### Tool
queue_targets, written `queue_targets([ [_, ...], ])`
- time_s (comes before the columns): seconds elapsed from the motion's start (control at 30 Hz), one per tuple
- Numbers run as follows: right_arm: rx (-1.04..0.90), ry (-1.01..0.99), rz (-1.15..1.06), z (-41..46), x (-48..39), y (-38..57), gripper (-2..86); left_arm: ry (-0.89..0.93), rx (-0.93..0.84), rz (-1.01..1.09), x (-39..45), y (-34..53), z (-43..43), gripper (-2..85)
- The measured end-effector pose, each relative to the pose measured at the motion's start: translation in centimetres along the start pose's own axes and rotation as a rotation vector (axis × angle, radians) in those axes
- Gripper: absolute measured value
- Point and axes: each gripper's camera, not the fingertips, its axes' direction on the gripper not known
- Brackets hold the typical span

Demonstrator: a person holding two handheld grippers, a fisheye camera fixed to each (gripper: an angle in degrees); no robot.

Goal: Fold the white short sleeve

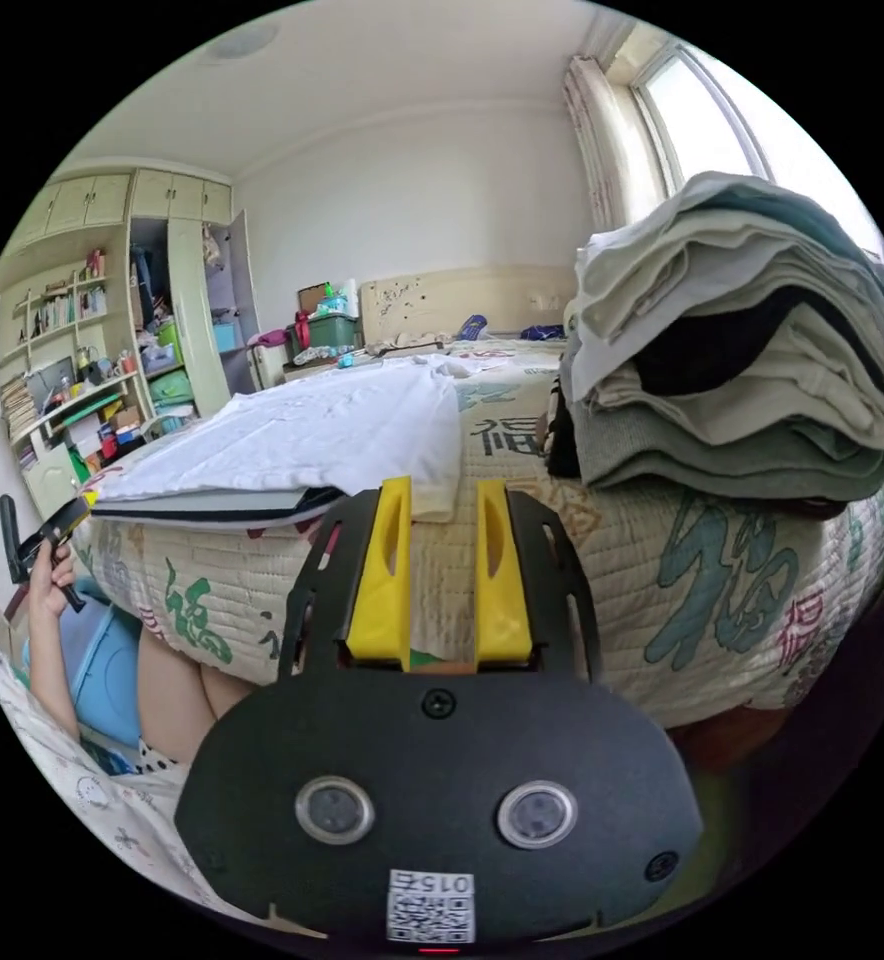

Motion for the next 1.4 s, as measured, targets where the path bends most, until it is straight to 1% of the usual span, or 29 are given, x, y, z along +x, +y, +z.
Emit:
queue_targets([
  [0.07,-0.004,-0.057,0.01,-0.2,0.2,-0.6,3.7,-0.003,0.006,0.014,0.1,-0.8,0.0,0.3],
  [0.13,0.0,-0.076,0.02,-0.6,0.4,-0.9,1.2,0.006,0.028,0.021,0.1,-1.2,-0.4,0.2],
  [0.23,0.06,-0.11,0.057,-2.2,1.5,-1.0,-0.1,0.005,0.045,0.036,0.2,-2.0,-1.1,0.1],
  [0.33,0.067,-0.175,0.106,-3.5,2.9,-1.1,-0.5,-0.025,0.012,0.068,0.7,-2.7,-1.0,0.1],
  [0.53,0.02,-0.134,0.067,-4.1,1.9,-2.5,0.5,-0.053,-0.058,0.105,1.7,-2.6,1.5,0.2],
  [0.6,0.008,-0.134,0.04,-4.6,1.6,-3.7,2.1,-0.055,-0.086,0.106,2.0,-2.7,2.7,0.3],
  [0.67,0.007,-0.097,0.019,-6.1,1.8,-5.7,5.7,-0.091,-0.089,0.11,2.7,-3.1,3.5,0.5],
  [0.7,0.017,-0.077,0.016,-6.6,1.9,-6.3,6.7,-0.109,-0.086,0.113,2.9,-3.3,3.5,0.5],
  [0.77,0.112,-0.009,-0.001,-8.8,2.1,-9.0,7.7,-0.157,-0.059,0.141,3.7,-4.4,3.8,0.7],
  [0.8,0.14,-0.009,-0.013,-9.3,2.0,-9.9,7.7,-0.159,-0.053,0.155,4.1,-4.9,4.0,0.8],
  [0.87,0.213,-0.093,-0.121,-10.3,0.6,-14.3,7.4,-0.137,-0.042,0.22,6.0,-7.1,5.6,1.0],
  [0.9,0.217,-0.123,-0.155,-10.2,0.1,-15.6,7.4,-0.128,-0.042,0.241,6.7,-7.8,6.2,1.1],
  [0.93,0.206,-0.177,-0.204,-9.4,-0.8,-18.7,7.4,-0.105,-0.042,0.288,8.4,-9.2,7.7,1.3],
  [1.0,0.168,-0.215,-0.218,-7.1,-1.6,-23.9,7.5,-0.053,-0.044,0.366,11.4,-11.2,10.5,1.9],
  [1.07,0.117,-0.226,-0.124,-2.1,-0.7,-31.3,8.0,0.041,-0.069,0.476,15.7,-13.9,15.6,4.1],
  [1.1,0.093,-0.228,-0.088,-0.5,-0.2,-33.2,8.3,0.067,-0.084,0.499,16.7,-14.6,17.1,4.9],
  [1.17,-0.052,-0.234,0.085,6.6,2.9,-40.2,10.5,0.157,-0.153,0.545,20.4,-17.2,23.6,6.6],
  [1.2,-0.091,-0.232,0.136,8.4,3.8,-41.7,10.7,0.178,-0.168,0.549,21.3,-17.8,25.3,6.8],
  [1.27,-0.233,-0.23,0.336,14.8,7.4,-46.3,11.1,0.257,-0.219,0.531,24.1,-19.9,31.8,7.3],
  [1.33,-0.306,-0.207,0.409,18.4,9.2,-48.9,11.4,0.306,-0.256,0.502,25.9,-21.3,36.5,7.3],
  [1.4,-0.401,-0.159,0.415,21.2,9.9,-51.5,11.9,0.343,-0.29,0.463,27.4,-22.7,41.3,7.4],
])
